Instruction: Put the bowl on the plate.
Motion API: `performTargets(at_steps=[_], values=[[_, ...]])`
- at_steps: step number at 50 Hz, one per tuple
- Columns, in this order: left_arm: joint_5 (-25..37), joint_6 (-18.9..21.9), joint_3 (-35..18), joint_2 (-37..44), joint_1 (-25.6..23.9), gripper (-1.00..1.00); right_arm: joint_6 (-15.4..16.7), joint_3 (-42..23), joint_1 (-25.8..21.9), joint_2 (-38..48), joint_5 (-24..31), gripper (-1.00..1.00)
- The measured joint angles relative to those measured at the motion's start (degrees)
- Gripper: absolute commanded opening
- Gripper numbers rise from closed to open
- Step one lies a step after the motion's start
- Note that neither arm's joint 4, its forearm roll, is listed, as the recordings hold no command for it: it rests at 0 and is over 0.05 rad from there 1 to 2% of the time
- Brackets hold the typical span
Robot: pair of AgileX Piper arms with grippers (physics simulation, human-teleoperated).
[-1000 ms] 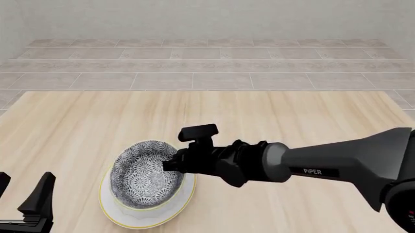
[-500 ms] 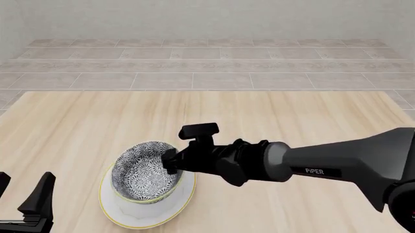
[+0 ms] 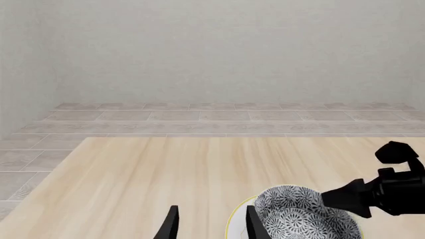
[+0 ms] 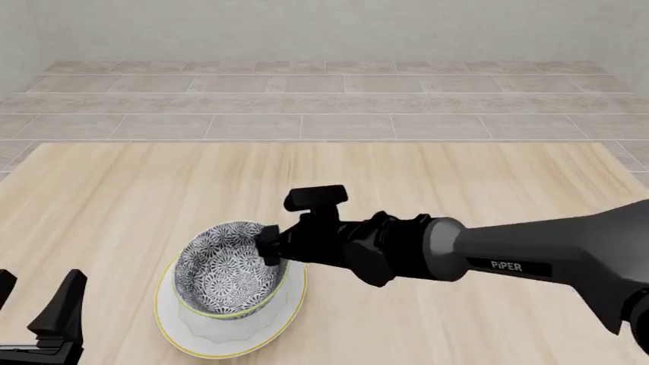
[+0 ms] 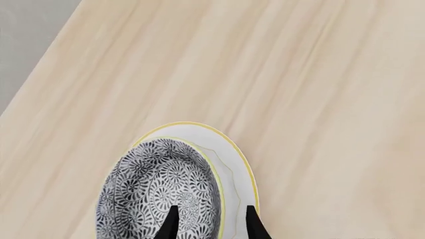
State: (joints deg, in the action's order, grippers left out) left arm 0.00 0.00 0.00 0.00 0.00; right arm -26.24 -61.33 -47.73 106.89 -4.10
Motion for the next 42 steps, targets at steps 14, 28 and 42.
performTargets(at_steps=[14, 28, 42], values=[[0.0, 0.0, 0.0, 0.0, 0.0, 1.0, 2.25, 2.25, 1.54, -7.43, 1.16, 1.0], [0.0, 0.0, 0.0, 0.0, 0.0, 1.0, 7.34, 7.99, 5.79, -22.51, 2.59, 1.0], [0.0, 0.0, 0.0, 0.0, 0.0, 1.0, 10.91, 14.26, 11.42, -42.69, 7.62, 1.0]])
